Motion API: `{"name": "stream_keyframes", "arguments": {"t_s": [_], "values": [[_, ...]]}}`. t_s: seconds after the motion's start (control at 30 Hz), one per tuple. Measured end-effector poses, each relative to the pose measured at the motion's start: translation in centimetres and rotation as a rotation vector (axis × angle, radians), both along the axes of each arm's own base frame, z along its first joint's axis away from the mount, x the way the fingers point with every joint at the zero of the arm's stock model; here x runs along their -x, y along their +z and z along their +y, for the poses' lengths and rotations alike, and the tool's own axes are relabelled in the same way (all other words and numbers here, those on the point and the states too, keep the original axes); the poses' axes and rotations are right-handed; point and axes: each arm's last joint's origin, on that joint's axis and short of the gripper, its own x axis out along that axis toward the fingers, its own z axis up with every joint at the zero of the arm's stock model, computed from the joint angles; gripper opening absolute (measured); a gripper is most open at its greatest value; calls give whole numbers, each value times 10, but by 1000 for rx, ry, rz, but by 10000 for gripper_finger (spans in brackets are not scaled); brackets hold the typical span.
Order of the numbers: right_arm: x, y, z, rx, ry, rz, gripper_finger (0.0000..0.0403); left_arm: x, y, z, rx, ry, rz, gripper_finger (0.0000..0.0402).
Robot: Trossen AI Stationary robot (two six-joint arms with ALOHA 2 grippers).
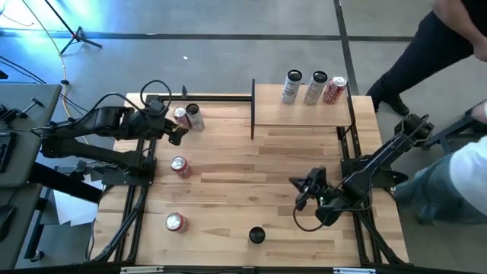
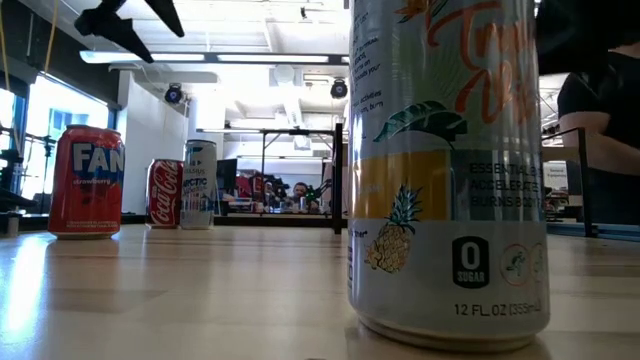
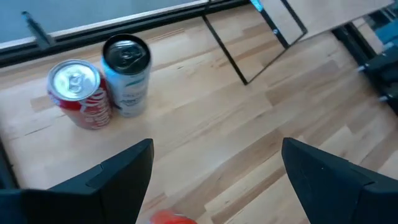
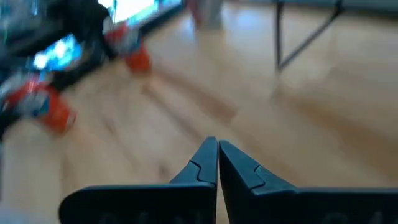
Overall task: Place canned beverage on shelf
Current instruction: Move the red soda to the center of the table
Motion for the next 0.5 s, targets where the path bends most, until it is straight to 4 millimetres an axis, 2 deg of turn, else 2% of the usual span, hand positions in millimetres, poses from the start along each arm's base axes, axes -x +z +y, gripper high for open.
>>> {"name": "stream_keyframes", "arguments": {"t_s": [0.3,0.5], "values": [[2,-7,9,-255,207,216,0,-1,-2,0,-73,-92,83,335],[2,-6,7,-213,183,189,0,-7,-5,0,-78,-203,143,335]]}}
